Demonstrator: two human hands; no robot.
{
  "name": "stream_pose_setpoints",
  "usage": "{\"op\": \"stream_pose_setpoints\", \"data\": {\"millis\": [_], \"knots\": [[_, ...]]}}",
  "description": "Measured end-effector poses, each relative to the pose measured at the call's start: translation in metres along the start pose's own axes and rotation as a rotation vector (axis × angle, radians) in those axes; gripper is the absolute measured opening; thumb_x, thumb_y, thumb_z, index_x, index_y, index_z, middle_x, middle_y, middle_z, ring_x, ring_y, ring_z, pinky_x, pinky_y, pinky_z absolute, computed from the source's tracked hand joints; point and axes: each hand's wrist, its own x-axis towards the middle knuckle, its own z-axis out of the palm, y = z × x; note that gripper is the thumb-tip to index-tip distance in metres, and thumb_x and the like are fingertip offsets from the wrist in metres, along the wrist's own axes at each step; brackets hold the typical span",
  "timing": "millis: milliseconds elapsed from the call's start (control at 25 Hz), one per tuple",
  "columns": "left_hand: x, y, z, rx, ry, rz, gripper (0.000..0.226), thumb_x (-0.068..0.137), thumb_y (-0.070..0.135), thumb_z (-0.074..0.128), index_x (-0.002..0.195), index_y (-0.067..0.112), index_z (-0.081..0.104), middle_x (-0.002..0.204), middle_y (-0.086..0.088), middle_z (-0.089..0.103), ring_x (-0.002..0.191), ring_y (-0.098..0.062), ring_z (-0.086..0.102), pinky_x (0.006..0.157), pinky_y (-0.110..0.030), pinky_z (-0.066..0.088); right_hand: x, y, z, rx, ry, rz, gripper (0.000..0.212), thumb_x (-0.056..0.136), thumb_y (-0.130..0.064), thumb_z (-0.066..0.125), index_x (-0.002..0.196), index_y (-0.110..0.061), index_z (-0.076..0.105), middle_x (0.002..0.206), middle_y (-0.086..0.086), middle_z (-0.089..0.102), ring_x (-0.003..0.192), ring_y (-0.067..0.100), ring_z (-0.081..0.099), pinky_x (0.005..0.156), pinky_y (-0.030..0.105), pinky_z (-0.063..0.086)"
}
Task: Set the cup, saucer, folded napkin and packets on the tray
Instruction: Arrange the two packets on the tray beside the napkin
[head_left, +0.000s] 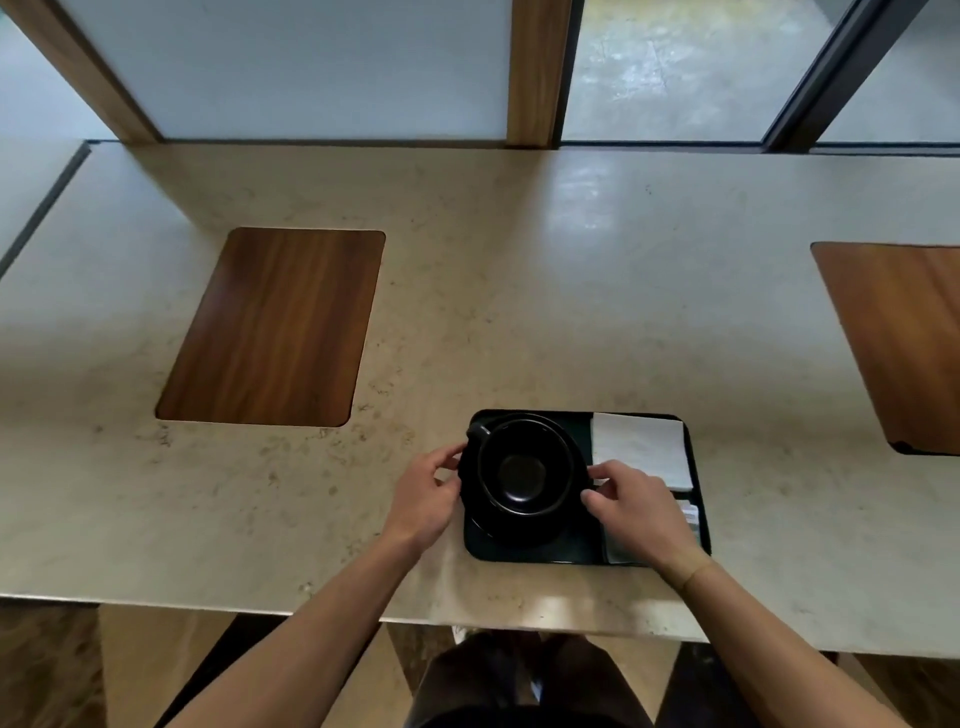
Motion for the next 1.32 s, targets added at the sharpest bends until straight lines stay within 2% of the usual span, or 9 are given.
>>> {"op": "stream_pose_setpoints", "data": {"millis": [240,280,360,480,640,840,1000,1200,1320], "knots": [[0.032,0.014,-0.002,0.055,-0.111,0.013,0.043,0.094,0.001,0.052,0.130,0.024,0.060,0.119,-0.005,0.054,0.095,-0.022,0.063,0.090,-0.031,0.054,-0.018,0.006,0.008,0.076,-0.035,0.055,0.021,0.086,-0.033,0.062,0.106,-0.026,0.065,0.079,-0.013,0.069,0.077,0.002,0.063,0.072,0.028,0.054],[0.035,0.017,-0.002,0.059,-0.114,0.025,0.042,0.094,0.001,0.052,0.128,0.024,0.061,0.119,-0.005,0.054,0.094,-0.021,0.062,0.088,-0.031,0.054,-0.020,0.007,0.008,0.061,-0.050,0.053,0.014,0.086,-0.033,0.061,0.098,-0.030,0.065,0.075,-0.014,0.069,0.073,0.001,0.063,0.070,0.029,0.054],[0.033,0.017,-0.002,0.095,-0.053,0.060,0.035,0.094,0.007,0.056,0.124,0.024,0.063,0.112,-0.001,0.056,0.083,-0.011,0.060,0.073,-0.018,0.052,-0.017,0.005,0.002,0.034,-0.023,0.025,0.008,0.086,-0.031,0.059,0.087,-0.034,0.066,0.072,-0.016,0.068,0.072,0.001,0.064,0.066,0.026,0.053],[0.010,0.003,-0.001,0.130,0.080,0.022,0.022,0.092,0.025,0.063,0.113,0.028,0.060,0.094,0.007,0.061,0.077,-0.004,0.059,0.062,-0.012,0.042,0.010,-0.007,-0.011,0.017,0.110,-0.050,0.022,0.090,-0.030,0.057,0.110,-0.030,0.066,0.087,-0.015,0.067,0.084,0.007,0.062,0.070,0.024,0.047],[-0.019,-0.019,0.009,0.075,0.063,-0.040,0.023,0.091,0.028,0.065,0.111,0.028,0.054,0.078,0.005,0.065,0.072,-0.009,0.065,0.066,-0.030,0.056,0.049,-0.029,-0.016,-0.153,0.024,-0.160,0.036,0.093,-0.027,0.053,0.128,-0.034,0.057,0.105,-0.005,0.067,0.096,0.019,0.061,0.075,0.037,0.053],[-0.012,-0.018,0.012,0.072,0.095,-0.027,0.024,0.089,0.022,0.067,0.111,0.028,0.057,0.077,0.004,0.065,0.070,-0.007,0.066,0.067,-0.027,0.056,0.055,-0.023,-0.012,-0.191,0.005,-0.150,0.039,0.093,-0.022,0.053,0.127,-0.042,0.056,0.102,-0.005,0.066,0.095,0.020,0.060,0.066,0.033,0.049],[0.010,-0.010,0.010,0.148,0.098,0.046,0.023,0.093,0.020,0.062,0.113,0.030,0.061,0.077,0.008,0.063,0.070,-0.004,0.062,0.063,-0.015,0.048,0.034,-0.013,-0.010,-0.121,0.039,-0.096,0.037,0.089,-0.025,0.061,0.125,-0.034,0.056,0.090,-0.007,0.069,0.087,0.019,0.063,0.067,0.036,0.053],[0.038,0.009,0.009,0.264,0.073,0.156,0.022,0.094,0.024,0.058,0.114,0.025,0.067,0.090,0.002,0.064,0.080,-0.012,0.061,0.077,-0.029,0.051,0.006,-0.002,0.004,-0.043,0.022,0.041,0.030,0.083,-0.034,0.067,0.109,-0.030,0.053,0.082,-0.009,0.068,0.079,0.016,0.064,0.069,0.040,0.056],[0.021,-0.002,0.007,0.233,0.103,0.109,0.024,0.094,0.029,0.059,0.117,0.024,0.061,0.084,0.006,0.062,0.076,-0.007,0.060,0.070,-0.025,0.049,0.020,-0.007,0.000,-0.060,0.098,0.008,0.033,0.085,-0.036,0.065,0.117,-0.030,0.057,0.091,-0.009,0.069,0.089,0.018,0.064,0.073,0.038,0.055]]}}
